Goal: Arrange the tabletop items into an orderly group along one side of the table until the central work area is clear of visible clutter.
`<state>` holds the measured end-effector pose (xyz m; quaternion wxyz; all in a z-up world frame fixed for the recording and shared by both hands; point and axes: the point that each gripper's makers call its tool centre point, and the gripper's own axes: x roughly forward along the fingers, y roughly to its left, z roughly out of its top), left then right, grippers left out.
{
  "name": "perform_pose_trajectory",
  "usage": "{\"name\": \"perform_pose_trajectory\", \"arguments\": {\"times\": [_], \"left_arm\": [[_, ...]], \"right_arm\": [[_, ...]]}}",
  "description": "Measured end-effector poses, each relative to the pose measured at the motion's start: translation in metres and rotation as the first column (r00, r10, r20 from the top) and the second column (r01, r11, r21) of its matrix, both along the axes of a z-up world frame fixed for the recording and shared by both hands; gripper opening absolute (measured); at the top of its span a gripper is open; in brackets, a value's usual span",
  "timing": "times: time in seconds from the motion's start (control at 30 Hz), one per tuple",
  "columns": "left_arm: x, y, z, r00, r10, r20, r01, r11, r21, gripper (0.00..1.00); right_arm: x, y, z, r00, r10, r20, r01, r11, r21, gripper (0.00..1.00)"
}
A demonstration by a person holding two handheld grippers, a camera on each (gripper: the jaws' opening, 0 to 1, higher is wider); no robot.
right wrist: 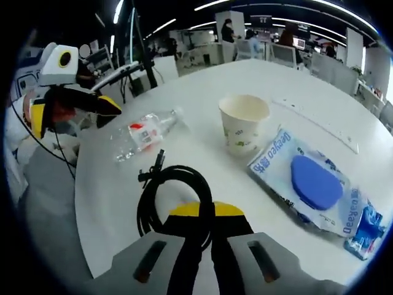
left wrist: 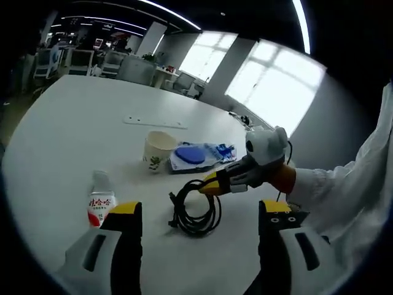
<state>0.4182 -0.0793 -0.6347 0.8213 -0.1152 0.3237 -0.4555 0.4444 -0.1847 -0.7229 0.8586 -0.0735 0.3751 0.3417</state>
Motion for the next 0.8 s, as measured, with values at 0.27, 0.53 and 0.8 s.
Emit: {"name": "perform_pose_trajectory", "arguments": {"times": [0.27, 0.53, 0.8], "left_arm": [[-0.001, 0.002, 0.0, 1.0, 0.004, 0.001, -0.004, 1.0, 0.004, 0.79], [-0.002, 0.0, 0.003, 1.0, 0.002, 0.007, -0.002, 1.0, 0.002, 0.79], [-0.004, -0.003, 0.005, 1.0, -0.008, 0.013, 0.008, 1.0, 0.006, 0.79]], "right_arm": [[-0.003, -0.001, 0.023, 0.999, -0.001, 0.043, -0.001, 0.999, 0.043, 0.0], [-0.004, -0.023, 0.042, 0.996, -0.048, 0.072, 0.045, 0.997, 0.055, 0.0], [-0.009, -0.062, 0.062, 0.985, -0.144, 0.099, 0.138, 0.988, 0.069, 0.0]]}}
